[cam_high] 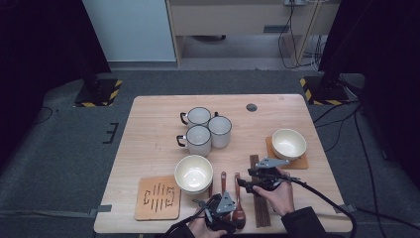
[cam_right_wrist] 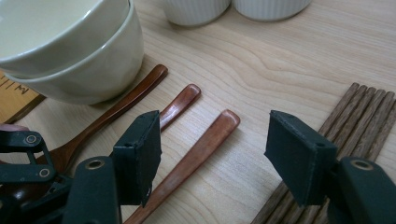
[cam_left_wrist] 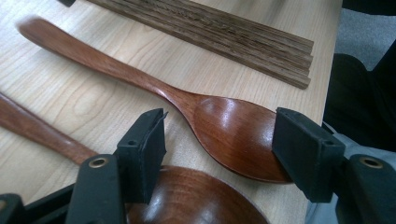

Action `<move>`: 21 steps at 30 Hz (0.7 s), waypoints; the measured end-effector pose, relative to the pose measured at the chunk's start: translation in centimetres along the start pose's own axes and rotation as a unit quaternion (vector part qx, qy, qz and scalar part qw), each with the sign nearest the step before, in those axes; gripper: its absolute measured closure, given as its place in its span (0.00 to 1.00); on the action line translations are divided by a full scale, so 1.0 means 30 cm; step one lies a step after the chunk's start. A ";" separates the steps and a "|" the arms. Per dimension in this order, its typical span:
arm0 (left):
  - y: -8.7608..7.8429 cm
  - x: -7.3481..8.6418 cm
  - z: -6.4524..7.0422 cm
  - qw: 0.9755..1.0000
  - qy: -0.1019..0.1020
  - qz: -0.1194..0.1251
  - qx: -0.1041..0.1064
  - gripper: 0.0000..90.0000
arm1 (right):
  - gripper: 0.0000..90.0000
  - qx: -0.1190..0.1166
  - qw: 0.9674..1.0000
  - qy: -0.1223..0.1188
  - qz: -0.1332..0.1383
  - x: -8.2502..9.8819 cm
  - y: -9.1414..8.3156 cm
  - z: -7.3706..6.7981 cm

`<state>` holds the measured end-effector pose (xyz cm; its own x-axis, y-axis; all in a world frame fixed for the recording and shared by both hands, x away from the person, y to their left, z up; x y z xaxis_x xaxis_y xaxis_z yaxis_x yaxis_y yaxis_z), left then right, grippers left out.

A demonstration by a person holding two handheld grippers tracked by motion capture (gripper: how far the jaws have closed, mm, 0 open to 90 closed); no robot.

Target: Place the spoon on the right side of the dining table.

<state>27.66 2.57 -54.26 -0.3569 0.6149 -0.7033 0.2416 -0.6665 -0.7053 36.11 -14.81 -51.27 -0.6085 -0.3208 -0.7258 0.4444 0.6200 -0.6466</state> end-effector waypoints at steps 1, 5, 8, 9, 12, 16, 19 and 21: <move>0.002 0.001 0.001 1.000 0.002 0.001 0.000 0.37 | 0.40 0.000 1.000 0.001 -0.001 0.002 0.004 0.000; 0.003 0.003 0.001 1.000 0.003 0.004 0.001 0.36 | 0.40 -0.012 1.000 0.008 -0.007 0.008 0.014 -0.007; 0.003 0.004 0.001 1.000 0.010 0.004 0.000 0.36 | 0.40 -0.022 1.000 0.010 -0.011 0.013 0.026 -0.013; 0.003 0.005 0.001 1.000 0.009 0.005 0.000 0.35 | 0.40 -0.023 1.000 0.011 -0.012 0.013 0.027 -0.014; 0.003 0.006 0.001 1.000 0.009 0.006 0.000 0.35 | 0.40 -0.026 0.999 0.013 -0.015 0.015 0.032 -0.014; 0.003 0.006 0.001 1.000 0.010 0.006 -0.001 0.35 | 0.40 -0.030 0.999 0.014 -0.019 0.019 0.041 -0.015; 0.003 0.007 0.001 1.000 0.011 0.007 -0.001 0.36 | 0.41 -0.033 0.999 0.014 -0.023 0.022 0.049 -0.014; 0.002 0.008 0.000 1.000 0.012 0.007 0.000 0.36 | 0.41 -0.035 0.999 0.014 -0.023 0.022 0.053 -0.012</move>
Point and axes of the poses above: each handheld gripper's, and its own axes: y roughly forward along the jaws, x roughly out of its underside, z roughly to its right, the point moved 2 cm from there along y, roughly forward along the jaws, and after that the axes turned 2 degrees about -z, right-handed, at the moved point
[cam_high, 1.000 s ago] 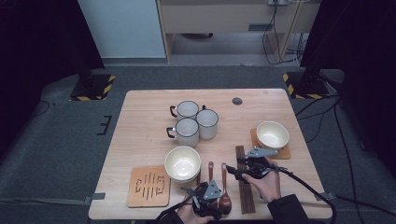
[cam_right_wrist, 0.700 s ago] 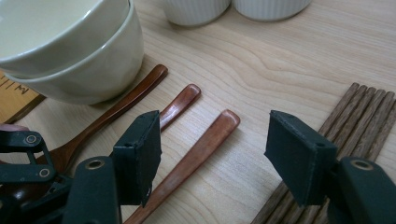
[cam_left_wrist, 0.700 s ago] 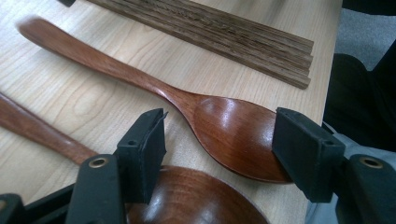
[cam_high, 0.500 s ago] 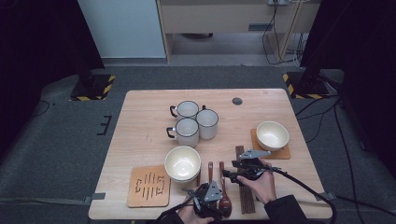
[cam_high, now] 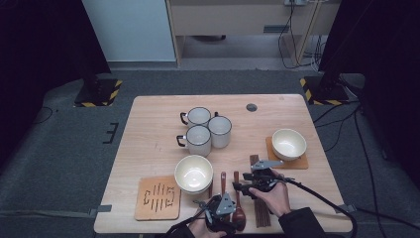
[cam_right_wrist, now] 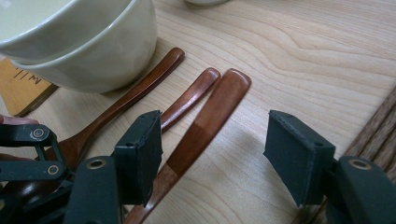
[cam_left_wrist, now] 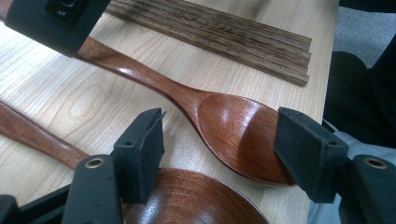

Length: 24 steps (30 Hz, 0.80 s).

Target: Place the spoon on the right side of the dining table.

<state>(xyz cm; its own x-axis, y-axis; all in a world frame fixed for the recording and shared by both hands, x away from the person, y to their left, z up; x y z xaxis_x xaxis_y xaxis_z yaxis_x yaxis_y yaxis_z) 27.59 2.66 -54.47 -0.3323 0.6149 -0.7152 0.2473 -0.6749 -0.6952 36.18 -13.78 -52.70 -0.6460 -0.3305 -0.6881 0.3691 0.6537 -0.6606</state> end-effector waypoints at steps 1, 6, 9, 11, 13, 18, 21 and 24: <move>0.000 0.001 0.000 1.000 0.000 0.001 0.000 0.36 | 0.41 -0.001 1.000 0.002 -0.001 0.000 0.000 0.000; 0.000 0.002 0.000 1.000 0.000 0.003 0.000 0.36 | 0.44 -0.005 1.000 0.004 -0.006 0.003 0.010 0.001; 0.000 0.002 0.000 1.000 0.000 0.003 0.001 0.36 | 0.47 -0.008 1.000 0.003 -0.013 0.006 0.018 0.004; 0.000 0.003 0.000 1.000 0.000 0.003 0.001 0.36 | 0.49 -0.010 1.000 0.004 -0.015 0.007 0.023 0.006; 0.000 0.003 -0.001 1.000 0.000 0.003 0.001 0.36 | 0.52 -0.013 1.000 0.006 -0.016 0.007 0.026 0.008; -0.001 0.003 -0.001 1.000 0.000 0.004 0.001 0.36 | 0.61 -0.023 0.999 0.013 -0.027 0.011 0.032 0.009; 0.000 0.003 -0.002 1.000 0.000 0.004 0.001 0.36 | 0.64 -0.025 0.999 0.013 -0.026 0.011 0.032 0.007; 0.000 0.004 -0.002 1.000 0.000 0.005 0.000 0.36 | 0.65 -0.027 0.999 0.018 -0.026 0.010 0.028 0.006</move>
Point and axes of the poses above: each handheld gripper's, and its own axes: y roughly forward along the jaws, x roughly out of its underside, z roughly to its right, the point moved 2 cm from there along y, roughly forward along the jaws, and after that the axes turned 2 degrees about -z, right-handed, at the moved point
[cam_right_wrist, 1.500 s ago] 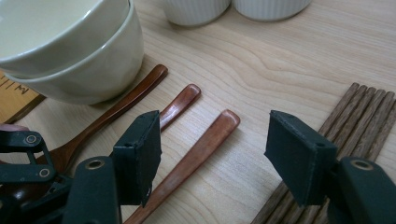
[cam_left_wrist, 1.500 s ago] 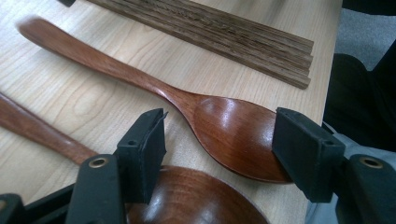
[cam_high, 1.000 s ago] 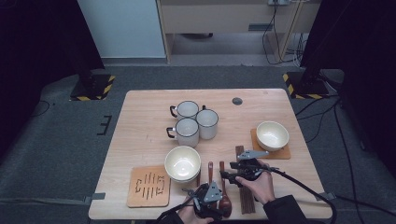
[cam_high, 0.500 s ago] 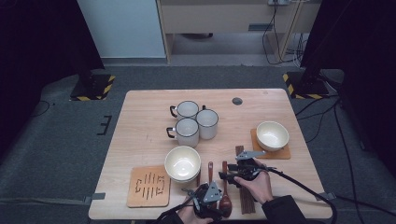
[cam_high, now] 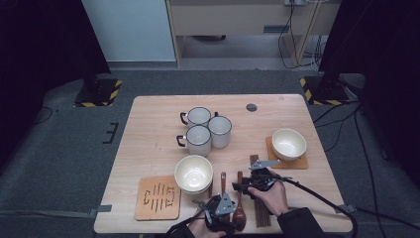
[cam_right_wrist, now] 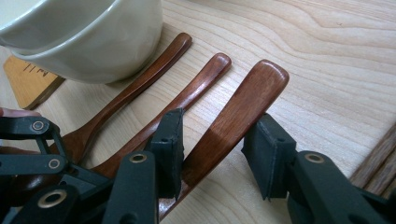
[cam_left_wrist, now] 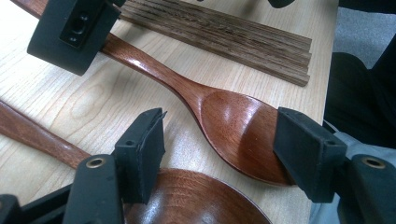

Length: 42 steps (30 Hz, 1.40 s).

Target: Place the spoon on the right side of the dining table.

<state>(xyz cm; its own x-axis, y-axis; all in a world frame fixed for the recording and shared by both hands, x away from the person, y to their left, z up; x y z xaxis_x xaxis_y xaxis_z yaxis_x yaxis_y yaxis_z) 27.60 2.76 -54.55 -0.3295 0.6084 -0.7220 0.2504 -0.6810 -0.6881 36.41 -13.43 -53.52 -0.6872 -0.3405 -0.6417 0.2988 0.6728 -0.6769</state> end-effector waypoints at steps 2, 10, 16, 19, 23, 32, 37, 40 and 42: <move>0.000 0.000 0.000 1.000 0.000 0.000 0.000 0.36 | 0.66 -0.001 1.000 0.001 0.001 0.000 -0.001 -0.001; 0.001 0.000 -0.005 1.000 -0.003 0.002 -0.005 0.37 | 0.70 -0.009 1.000 0.006 0.016 -0.010 -0.017 -0.007; 0.002 -0.002 -0.009 1.000 -0.009 0.003 -0.008 0.37 | 0.72 -0.015 0.999 0.006 0.029 -0.019 -0.034 -0.011; 0.002 -0.003 -0.014 1.000 -0.009 0.002 -0.010 0.37 | 0.73 -0.015 0.999 0.003 0.035 -0.023 -0.041 -0.012; 0.003 -0.005 -0.018 1.000 -0.014 0.003 -0.013 0.37 | 0.74 -0.017 0.999 0.002 0.044 -0.029 -0.052 -0.013; 0.006 -0.008 -0.028 1.000 -0.025 0.006 -0.017 0.37 | 0.78 -0.024 0.998 0.005 0.064 -0.039 -0.077 -0.012; 0.006 -0.009 -0.033 0.999 -0.029 0.007 -0.018 0.37 | 0.79 -0.029 0.997 0.004 0.072 -0.044 -0.087 -0.014; 0.006 -0.009 -0.035 0.999 -0.030 0.006 -0.019 0.37 | 0.80 -0.031 0.996 0.005 0.078 -0.046 -0.095 -0.017; 0.007 -0.010 -0.036 0.999 -0.032 0.008 -0.019 0.37 | 0.81 -0.035 0.996 0.007 0.083 -0.048 -0.100 -0.020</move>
Point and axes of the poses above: each handheld gripper's, and its own axes: y roughly forward along the jaws, x roughly out of its underside, z roughly to its right, the point moved 2 cm from there along y, roughly forward along the jaws, and after that the axes turned 2 degrees about -z, right-handed, at the moved point
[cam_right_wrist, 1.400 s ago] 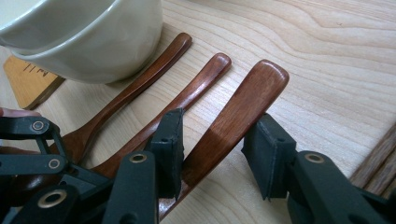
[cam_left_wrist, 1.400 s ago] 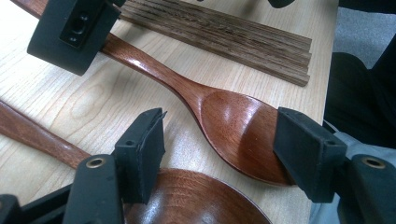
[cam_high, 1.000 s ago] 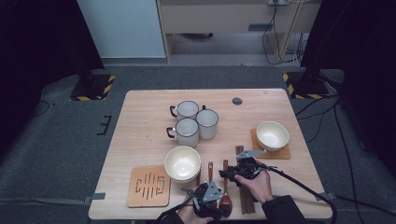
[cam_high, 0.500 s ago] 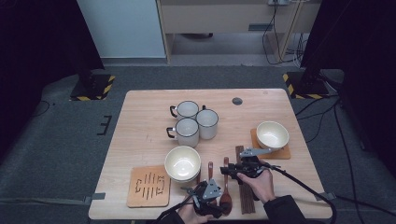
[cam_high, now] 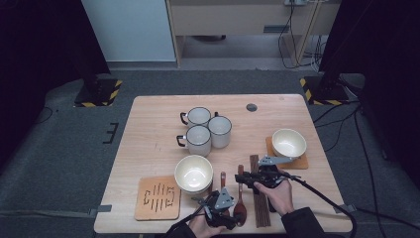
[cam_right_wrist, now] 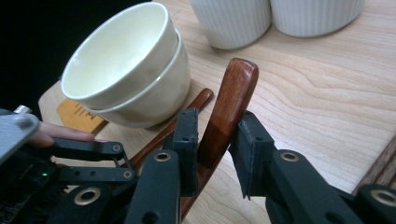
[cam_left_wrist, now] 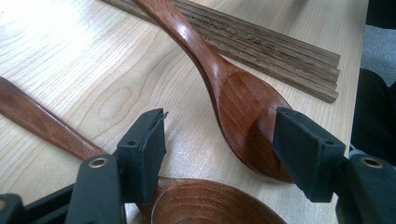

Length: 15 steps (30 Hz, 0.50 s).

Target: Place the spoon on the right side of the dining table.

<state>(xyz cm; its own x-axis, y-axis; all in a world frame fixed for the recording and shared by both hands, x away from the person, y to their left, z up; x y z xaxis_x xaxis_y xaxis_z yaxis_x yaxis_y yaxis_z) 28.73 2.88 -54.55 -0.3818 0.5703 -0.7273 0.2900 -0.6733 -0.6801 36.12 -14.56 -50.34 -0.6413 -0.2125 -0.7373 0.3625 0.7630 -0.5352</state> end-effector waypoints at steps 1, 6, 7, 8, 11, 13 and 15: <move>0.000 0.000 -0.001 1.000 0.000 0.000 0.000 0.37 | 0.81 -0.001 1.000 -0.001 0.002 -0.001 -0.002 0.000; 0.000 -0.001 -0.003 1.000 -0.002 0.001 -0.001 0.37 | 0.82 -0.005 1.000 0.002 0.011 -0.004 -0.009 -0.007; 0.000 -0.001 -0.004 1.000 -0.003 0.001 -0.001 0.37 | 0.83 -0.006 1.000 0.002 0.013 -0.005 -0.011 -0.008; 0.000 -0.001 -0.004 1.000 -0.003 0.001 -0.001 0.37 | 0.83 -0.007 1.000 0.003 0.015 -0.006 -0.013 -0.009; 0.000 -0.001 -0.005 1.000 -0.003 0.000 -0.002 0.38 | 0.84 -0.007 1.000 0.004 0.020 -0.008 -0.017 -0.011; 0.000 -0.001 -0.006 1.000 -0.004 0.001 -0.003 0.38 | 0.84 -0.007 1.000 0.007 0.025 -0.010 -0.020 -0.012; 0.000 -0.001 -0.006 1.000 -0.004 0.001 -0.003 0.38 | 0.85 -0.008 1.000 0.009 0.026 -0.011 -0.023 -0.012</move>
<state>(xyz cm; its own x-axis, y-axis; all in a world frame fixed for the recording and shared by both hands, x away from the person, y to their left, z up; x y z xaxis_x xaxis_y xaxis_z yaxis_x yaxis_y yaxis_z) 28.90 2.95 -54.54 -0.3888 0.5650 -0.7278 0.2957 -0.6716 -0.6794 35.84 -14.80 -49.59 -0.6341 -0.1603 -0.7565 0.3851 0.7829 -0.4886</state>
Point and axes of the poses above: each handheld gripper's, and its own axes: y roughly forward along the jaws, x roughly out of its underside, z roughly to its right, the point moved 2 cm from there along y, roughly forward along the jaws, and after that the axes turned 2 degrees about -z, right-handed, at the moved point
